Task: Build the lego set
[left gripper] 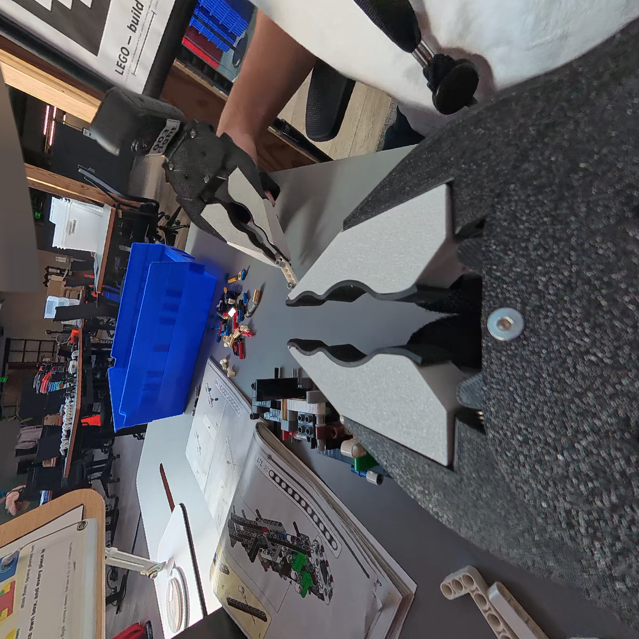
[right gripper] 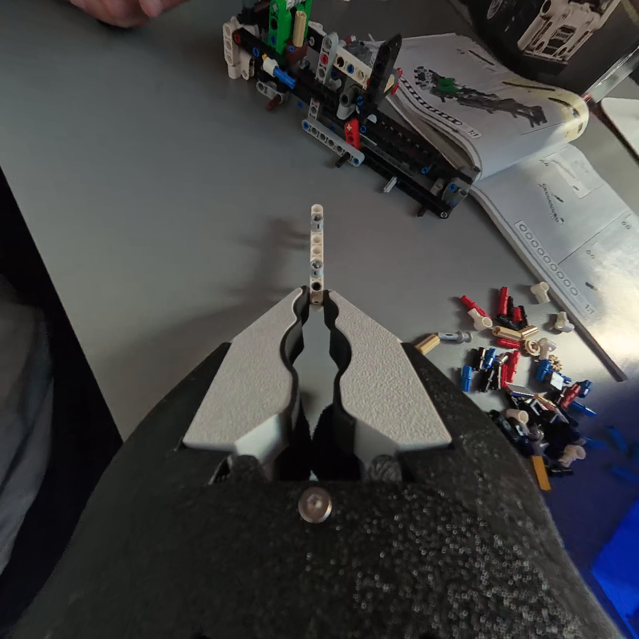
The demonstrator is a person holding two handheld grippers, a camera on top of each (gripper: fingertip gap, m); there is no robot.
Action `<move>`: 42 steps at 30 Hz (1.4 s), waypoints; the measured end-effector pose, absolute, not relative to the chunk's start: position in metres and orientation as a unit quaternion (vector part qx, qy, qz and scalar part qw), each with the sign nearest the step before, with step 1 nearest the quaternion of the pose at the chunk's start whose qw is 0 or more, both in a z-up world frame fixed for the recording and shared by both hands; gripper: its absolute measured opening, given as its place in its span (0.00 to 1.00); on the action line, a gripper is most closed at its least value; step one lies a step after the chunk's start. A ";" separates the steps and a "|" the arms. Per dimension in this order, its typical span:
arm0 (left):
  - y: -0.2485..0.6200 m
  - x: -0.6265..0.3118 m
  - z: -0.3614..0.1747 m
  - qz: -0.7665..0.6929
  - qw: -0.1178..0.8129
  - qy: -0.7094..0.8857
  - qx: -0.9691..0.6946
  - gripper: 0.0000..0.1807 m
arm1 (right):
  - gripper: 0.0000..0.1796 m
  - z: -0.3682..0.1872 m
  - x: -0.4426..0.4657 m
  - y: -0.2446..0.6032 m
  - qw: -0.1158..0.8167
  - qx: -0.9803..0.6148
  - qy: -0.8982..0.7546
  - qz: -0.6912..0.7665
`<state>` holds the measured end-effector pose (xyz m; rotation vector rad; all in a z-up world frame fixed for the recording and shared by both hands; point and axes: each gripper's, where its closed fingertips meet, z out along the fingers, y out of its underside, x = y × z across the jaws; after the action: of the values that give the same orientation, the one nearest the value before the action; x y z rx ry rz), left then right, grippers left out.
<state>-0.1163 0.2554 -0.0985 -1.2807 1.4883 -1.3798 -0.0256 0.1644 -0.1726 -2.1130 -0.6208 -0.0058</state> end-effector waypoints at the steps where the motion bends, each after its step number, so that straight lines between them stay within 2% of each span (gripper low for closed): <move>1: 0.252 -0.116 -0.099 -0.537 0.357 0.586 -0.491 0.09 | 0.04 -0.176 -0.029 0.163 0.440 -0.862 -0.250 0.015; 10: 0.240 -0.117 -0.104 -0.511 0.372 0.619 -0.466 0.10 | 0.04 -0.184 -0.029 0.164 0.411 -0.882 -0.229 0.040; 18: 0.242 -0.117 -0.103 -0.513 0.371 0.614 -0.471 0.10 | 0.12 -0.166 -0.030 0.160 0.451 -0.864 -0.208 0.076; 22: 0.243 -0.117 -0.102 -0.510 0.379 0.611 -0.471 0.10 | 0.10 -0.151 0.031 0.149 0.477 -0.873 -0.094 0.038; 26: 0.244 -0.116 -0.104 -0.508 0.376 0.612 -0.476 0.10 | 0.10 -0.179 0.081 0.123 0.404 -0.914 -0.017 -0.040; 34: 0.247 -0.115 -0.104 -0.510 0.370 0.606 -0.486 0.10 | 0.09 -0.184 0.083 0.128 0.406 -0.910 0.036 -0.074; 36: 0.247 -0.115 -0.105 -0.507 0.372 0.607 -0.485 0.10 | 0.03 -0.184 0.086 0.129 0.404 -0.910 0.043 -0.080; 42: 0.247 -0.114 -0.105 -0.508 0.371 0.606 -0.488 0.10 | 0.02 -0.174 0.072 0.134 0.427 -0.901 0.034 -0.063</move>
<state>-0.1143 0.2474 -0.1049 -1.2502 1.5531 -1.3021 0.0717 0.1339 -0.1735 -2.2520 0.0848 -0.1574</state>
